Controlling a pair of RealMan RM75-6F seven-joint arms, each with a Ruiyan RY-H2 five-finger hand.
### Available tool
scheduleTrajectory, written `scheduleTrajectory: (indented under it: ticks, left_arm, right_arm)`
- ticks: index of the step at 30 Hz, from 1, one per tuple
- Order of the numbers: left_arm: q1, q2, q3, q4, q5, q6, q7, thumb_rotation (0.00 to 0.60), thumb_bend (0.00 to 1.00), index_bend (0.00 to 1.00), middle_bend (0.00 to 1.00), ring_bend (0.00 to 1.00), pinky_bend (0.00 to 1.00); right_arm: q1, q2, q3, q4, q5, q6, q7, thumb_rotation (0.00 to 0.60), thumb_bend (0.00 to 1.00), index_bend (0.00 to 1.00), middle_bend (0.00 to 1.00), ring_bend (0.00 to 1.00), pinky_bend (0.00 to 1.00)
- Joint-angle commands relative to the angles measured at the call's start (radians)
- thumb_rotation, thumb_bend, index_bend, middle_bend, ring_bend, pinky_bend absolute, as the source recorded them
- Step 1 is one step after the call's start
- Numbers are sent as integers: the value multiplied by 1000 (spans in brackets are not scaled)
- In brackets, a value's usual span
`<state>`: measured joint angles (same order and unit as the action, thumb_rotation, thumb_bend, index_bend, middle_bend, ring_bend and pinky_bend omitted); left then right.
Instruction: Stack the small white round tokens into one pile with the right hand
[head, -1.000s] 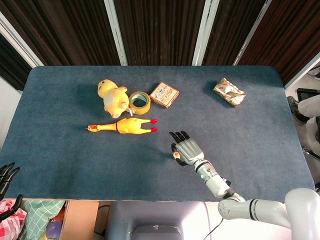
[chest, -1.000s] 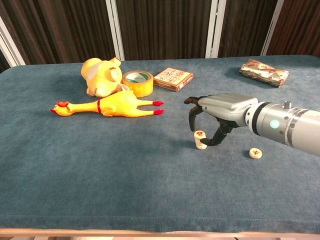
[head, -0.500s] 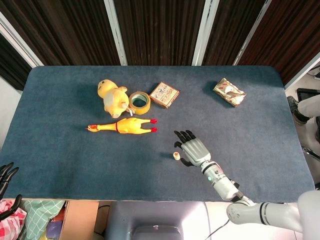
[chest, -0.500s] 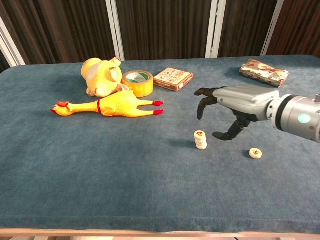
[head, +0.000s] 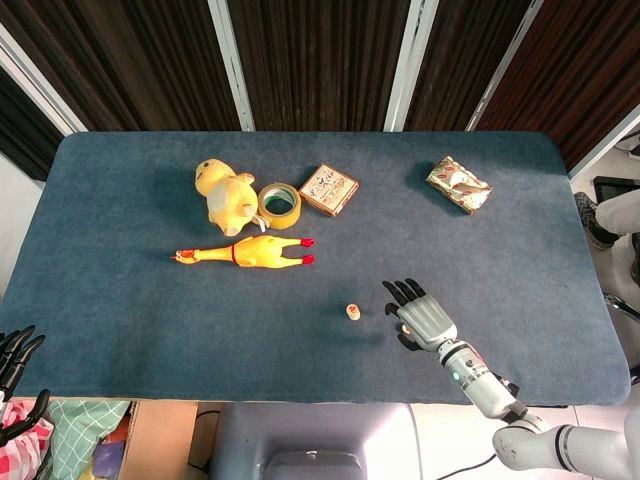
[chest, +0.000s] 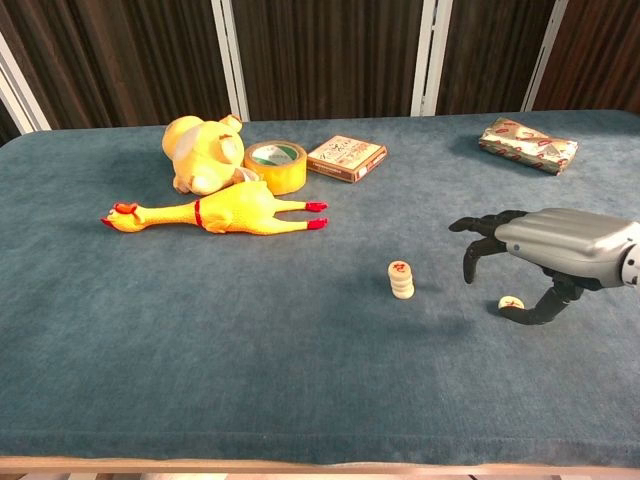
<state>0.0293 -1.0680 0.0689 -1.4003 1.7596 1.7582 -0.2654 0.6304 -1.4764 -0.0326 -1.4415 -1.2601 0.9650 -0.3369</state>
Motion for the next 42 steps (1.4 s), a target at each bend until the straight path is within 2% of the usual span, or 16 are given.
scheduleTrajectory:
  ticks: [1,10,22,30,42]
  left_arm:
    - [0,0,0,0,0,1,-1,600,443,0,0,0,74]
    - [-1,1,0,1,0,-1,-2,600,443,0,0,0,74]
    - [-2,1,1,-3,0,-2,1,600,443,0,0,0,74]
    - [-1,2,1,-1,1,1,-2,600,444,0,0,0,74]
    - [0,1,1,1,0,1,-2,600,442,0,0,0,74]
  right_arm:
    - [-11,-1,-6,13,-10,-3,10,600,471,476,30,0,0]
    - [-34,9,-17,32,-36,0,31,600,472,495,30,0,0]
    - [-41,-8,3,68,-35,-25,36,600,472,524,31,0,0]
    - [-46,-17,14,75,-34,-30,23,600,472,583,33,0,0]
    - [-51,-12,36,53,-38,-25,31,600,471,621,32,0,0]
